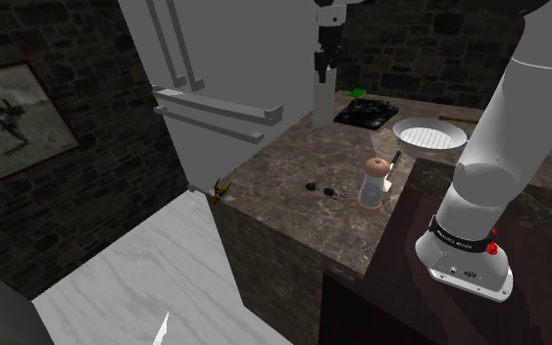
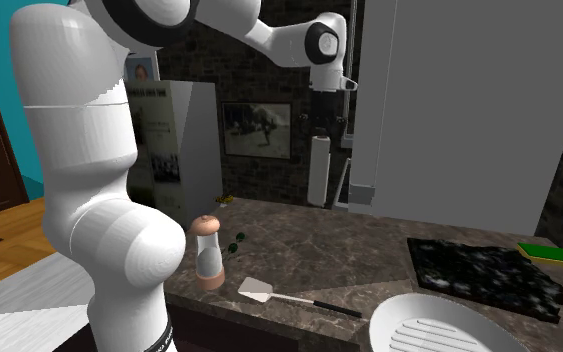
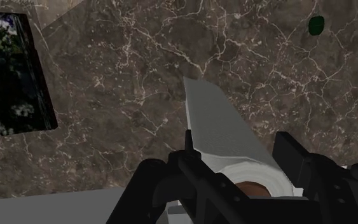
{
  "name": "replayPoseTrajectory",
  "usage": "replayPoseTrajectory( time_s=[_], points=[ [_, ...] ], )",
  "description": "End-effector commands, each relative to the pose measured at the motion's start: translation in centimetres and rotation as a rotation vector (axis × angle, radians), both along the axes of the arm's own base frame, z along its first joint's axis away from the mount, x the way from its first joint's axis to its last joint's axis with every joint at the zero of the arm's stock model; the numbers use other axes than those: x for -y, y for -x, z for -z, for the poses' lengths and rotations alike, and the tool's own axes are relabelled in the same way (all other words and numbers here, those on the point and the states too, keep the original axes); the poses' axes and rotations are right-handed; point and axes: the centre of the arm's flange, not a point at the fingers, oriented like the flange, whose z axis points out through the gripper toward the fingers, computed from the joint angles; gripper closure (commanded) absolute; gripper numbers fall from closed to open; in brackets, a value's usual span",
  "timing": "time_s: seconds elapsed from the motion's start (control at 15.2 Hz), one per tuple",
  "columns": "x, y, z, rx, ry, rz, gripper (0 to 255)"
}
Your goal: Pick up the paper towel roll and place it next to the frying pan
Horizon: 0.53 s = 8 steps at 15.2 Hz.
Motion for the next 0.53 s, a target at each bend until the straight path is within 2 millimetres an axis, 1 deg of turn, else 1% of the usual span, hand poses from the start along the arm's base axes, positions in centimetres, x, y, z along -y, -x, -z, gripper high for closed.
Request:
replayPoseTrajectory(
  time_s=[0.0,0.46],
  points=[
    [0.0,0.0,-1.1,0.0,0.0,0.0,255],
    [0.0,0.0,-4.8,0.0,0.0,0.0,255]
  ],
)
